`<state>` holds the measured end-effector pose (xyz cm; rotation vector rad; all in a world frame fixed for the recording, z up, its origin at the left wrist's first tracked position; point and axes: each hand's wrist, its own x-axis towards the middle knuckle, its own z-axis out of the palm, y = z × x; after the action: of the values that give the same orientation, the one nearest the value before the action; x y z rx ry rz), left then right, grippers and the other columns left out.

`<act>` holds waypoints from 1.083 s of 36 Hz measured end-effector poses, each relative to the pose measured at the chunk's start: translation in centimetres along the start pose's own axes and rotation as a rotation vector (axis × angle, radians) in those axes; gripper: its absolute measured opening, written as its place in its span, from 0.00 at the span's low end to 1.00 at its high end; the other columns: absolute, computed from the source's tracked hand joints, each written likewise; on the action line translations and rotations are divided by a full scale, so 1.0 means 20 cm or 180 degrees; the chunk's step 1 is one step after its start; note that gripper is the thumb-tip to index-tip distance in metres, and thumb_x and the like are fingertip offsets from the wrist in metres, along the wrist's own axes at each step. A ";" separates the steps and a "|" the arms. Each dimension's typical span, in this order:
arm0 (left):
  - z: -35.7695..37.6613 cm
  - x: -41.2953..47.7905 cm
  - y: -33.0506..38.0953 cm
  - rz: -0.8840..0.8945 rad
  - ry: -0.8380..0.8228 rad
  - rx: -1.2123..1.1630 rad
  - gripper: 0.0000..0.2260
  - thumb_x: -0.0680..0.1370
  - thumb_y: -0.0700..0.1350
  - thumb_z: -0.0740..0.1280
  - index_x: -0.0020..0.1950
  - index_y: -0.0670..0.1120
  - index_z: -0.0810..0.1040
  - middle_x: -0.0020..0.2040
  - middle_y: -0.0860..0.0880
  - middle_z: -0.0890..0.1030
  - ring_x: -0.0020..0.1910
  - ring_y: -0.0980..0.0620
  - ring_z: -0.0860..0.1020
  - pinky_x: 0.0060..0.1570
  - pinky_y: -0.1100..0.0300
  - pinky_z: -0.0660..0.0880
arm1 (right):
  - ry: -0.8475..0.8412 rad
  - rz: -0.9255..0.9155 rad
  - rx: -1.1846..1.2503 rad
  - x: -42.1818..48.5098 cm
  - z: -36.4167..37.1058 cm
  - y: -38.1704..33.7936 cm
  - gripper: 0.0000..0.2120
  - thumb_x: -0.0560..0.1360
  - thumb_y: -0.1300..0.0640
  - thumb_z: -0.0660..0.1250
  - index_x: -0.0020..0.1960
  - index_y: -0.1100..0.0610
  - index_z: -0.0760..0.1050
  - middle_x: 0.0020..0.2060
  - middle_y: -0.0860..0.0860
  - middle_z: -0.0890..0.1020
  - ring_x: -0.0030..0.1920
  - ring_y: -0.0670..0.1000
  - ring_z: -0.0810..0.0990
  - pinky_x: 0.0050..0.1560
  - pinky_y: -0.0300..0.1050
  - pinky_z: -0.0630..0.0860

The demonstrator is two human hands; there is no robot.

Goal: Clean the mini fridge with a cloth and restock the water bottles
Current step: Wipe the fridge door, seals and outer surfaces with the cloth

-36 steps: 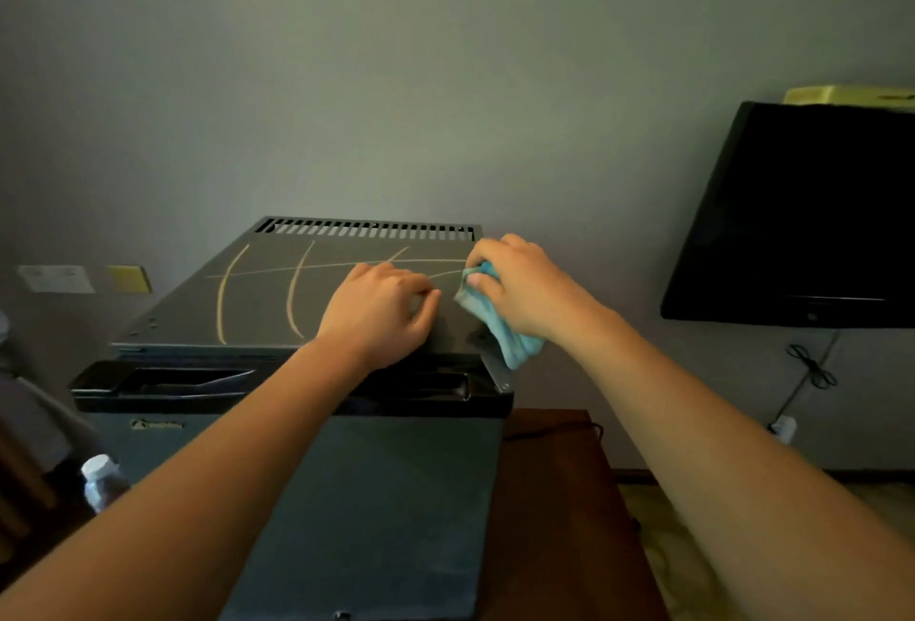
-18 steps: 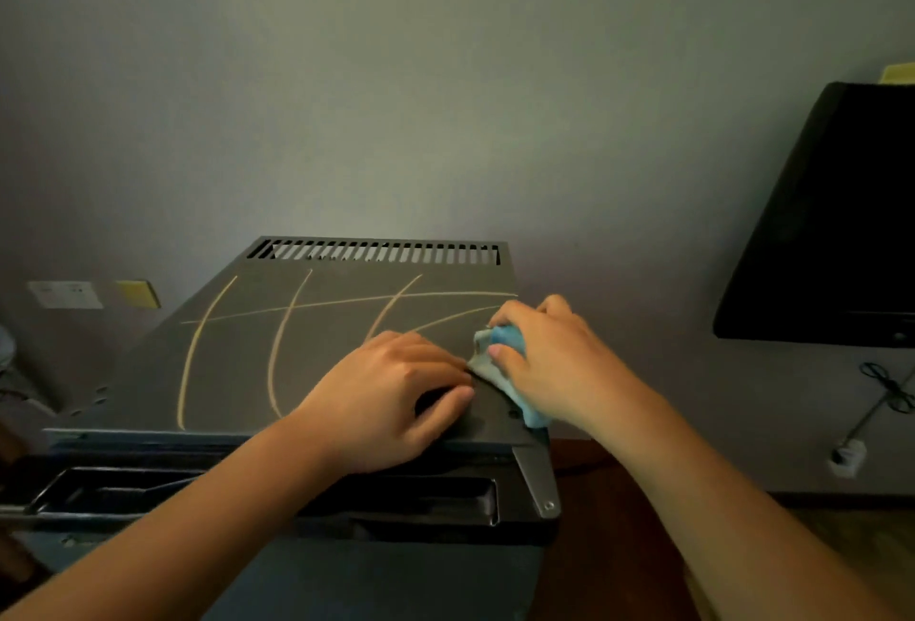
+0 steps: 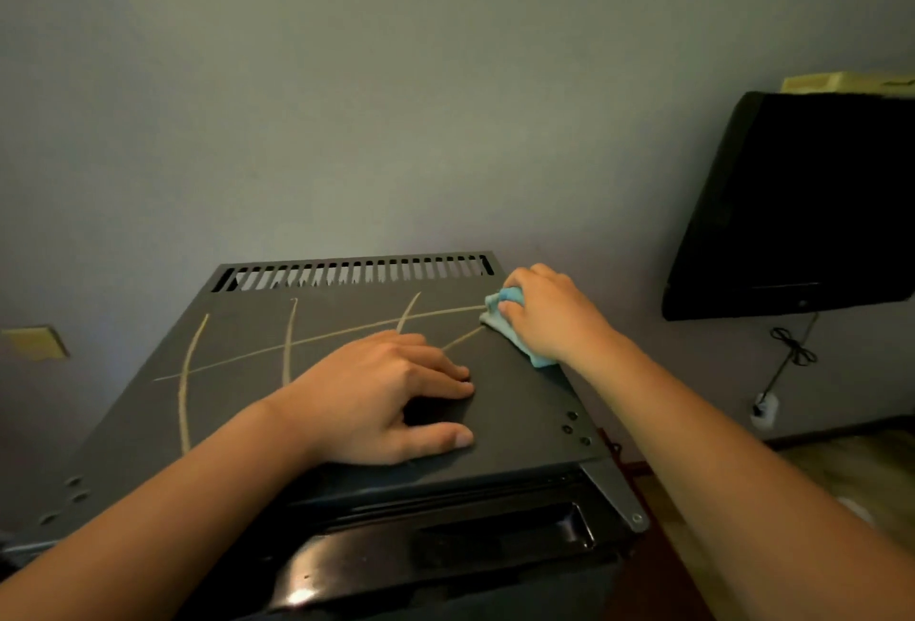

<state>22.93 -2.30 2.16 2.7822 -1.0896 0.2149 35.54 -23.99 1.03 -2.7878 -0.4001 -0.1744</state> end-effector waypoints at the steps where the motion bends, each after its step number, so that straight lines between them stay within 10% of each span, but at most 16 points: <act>1: 0.00 0.01 0.00 0.0035 -0.0015 0.0028 0.25 0.79 0.68 0.63 0.68 0.54 0.81 0.67 0.58 0.79 0.63 0.57 0.77 0.64 0.58 0.71 | -0.0072 -0.0043 -0.0008 -0.01 -0.01 0.00 0.13 0.83 0.48 0.61 0.65 0.51 0.73 0.61 0.51 0.73 0.63 0.56 0.71 0.59 0.52 0.72; 39: 0.05 -0.02 -0.05 0.0150 0.0248 0.0033 0.25 0.80 0.68 0.59 0.63 0.53 0.83 0.65 0.57 0.81 0.60 0.56 0.79 0.61 0.57 0.75 | -0.0410 -0.0858 -0.0278 0.00 0.00 -0.09 0.10 0.81 0.43 0.62 0.61 0.43 0.71 0.58 0.44 0.72 0.59 0.51 0.70 0.58 0.55 0.72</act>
<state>23.41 -1.46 0.94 2.7342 -1.1391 0.3325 35.02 -22.28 1.52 -2.8286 -0.8194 -0.0744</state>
